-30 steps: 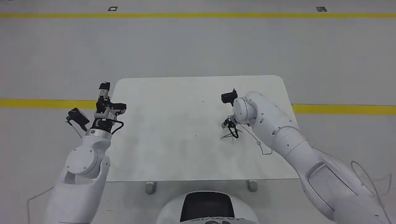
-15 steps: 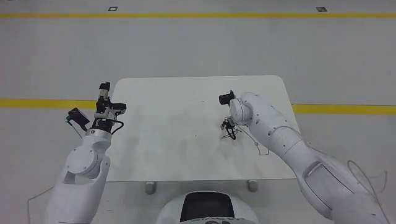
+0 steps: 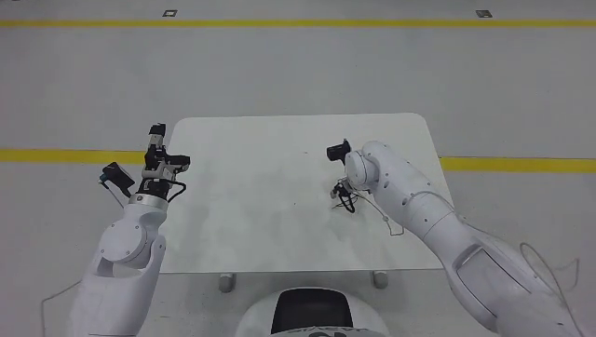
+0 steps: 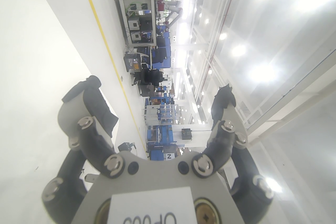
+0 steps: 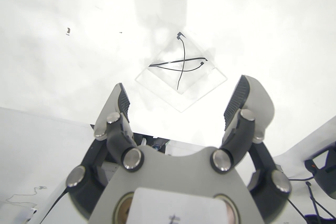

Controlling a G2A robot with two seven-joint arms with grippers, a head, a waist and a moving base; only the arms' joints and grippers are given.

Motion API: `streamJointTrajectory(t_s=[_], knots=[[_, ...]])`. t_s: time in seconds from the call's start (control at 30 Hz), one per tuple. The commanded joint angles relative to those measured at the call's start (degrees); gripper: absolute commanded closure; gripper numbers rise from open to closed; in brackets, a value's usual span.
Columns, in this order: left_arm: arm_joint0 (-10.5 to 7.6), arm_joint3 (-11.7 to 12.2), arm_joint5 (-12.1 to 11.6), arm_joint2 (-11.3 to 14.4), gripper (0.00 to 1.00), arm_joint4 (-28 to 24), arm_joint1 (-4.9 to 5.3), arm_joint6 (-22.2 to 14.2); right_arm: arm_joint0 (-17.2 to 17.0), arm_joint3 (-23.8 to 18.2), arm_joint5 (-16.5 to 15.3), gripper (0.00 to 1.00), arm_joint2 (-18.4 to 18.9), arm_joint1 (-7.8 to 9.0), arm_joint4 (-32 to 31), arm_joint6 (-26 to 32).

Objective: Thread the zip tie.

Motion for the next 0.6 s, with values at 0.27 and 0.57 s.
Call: streamJointTrajectory(t_s=[0.27,0.57], knots=[[0.0,0.0,0.0,0.0,0.0,0.0,0.0,0.0,-0.7,-0.2,0.0,0.58,1.2,0.07,-0.9,0.0],[0.0,0.0,0.0,0.0,0.0,0.0,0.0,0.0,-0.9,1.5,-1.4,0.62,1.6,-0.52,-0.6,-1.3]])
